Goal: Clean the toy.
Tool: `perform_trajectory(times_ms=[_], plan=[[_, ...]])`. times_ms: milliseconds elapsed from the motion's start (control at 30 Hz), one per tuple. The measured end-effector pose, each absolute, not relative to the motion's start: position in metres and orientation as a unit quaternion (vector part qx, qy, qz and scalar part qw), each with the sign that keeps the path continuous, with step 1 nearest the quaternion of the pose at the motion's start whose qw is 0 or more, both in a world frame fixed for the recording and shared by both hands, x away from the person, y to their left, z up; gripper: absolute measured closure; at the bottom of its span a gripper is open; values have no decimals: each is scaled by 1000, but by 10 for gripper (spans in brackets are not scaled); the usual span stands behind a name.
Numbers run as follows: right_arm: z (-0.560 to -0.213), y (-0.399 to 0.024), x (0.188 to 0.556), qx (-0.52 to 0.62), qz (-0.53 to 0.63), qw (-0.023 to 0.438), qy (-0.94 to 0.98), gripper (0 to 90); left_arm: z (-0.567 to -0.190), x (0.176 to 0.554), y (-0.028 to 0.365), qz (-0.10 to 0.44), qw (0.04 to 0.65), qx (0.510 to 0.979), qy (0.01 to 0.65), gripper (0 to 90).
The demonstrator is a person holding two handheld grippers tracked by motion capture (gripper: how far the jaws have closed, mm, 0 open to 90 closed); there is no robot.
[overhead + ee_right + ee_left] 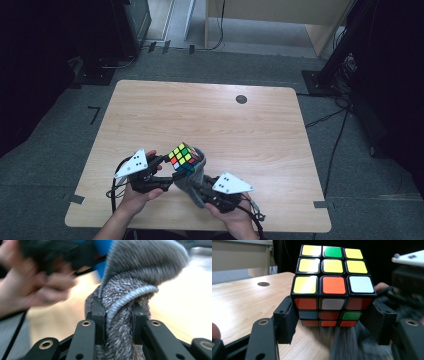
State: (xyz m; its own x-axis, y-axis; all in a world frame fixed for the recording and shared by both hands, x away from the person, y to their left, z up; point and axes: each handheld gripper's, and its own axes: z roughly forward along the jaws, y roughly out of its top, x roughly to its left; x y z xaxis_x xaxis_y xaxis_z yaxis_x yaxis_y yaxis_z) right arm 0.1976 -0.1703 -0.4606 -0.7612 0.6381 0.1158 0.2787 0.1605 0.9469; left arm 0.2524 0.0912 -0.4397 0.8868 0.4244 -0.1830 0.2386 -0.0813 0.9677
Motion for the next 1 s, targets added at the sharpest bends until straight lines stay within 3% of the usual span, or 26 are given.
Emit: perform_trajectory(times_ms=[100, 267, 400, 600, 1000], plan=[[-456, -186, 201, 349, 596, 165, 704, 729, -439, 249, 87, 85, 630, 740, 218, 342], [-464, -164, 193, 312, 579, 135, 741, 725, -439, 249, 84, 87, 626, 745, 216, 342], [-464, -161, 192, 297, 570, 137, 754, 726, -440, 251, 89, 92, 627, 740, 224, 342], [-457, -193, 202, 342, 568, 176, 728, 724, -445, 256, 92, 120, 602, 749, 250, 341], [-464, -246, 214, 450, 520, 247, 683, 713, -476, 277, 72, 193, 469, 798, 324, 341]])
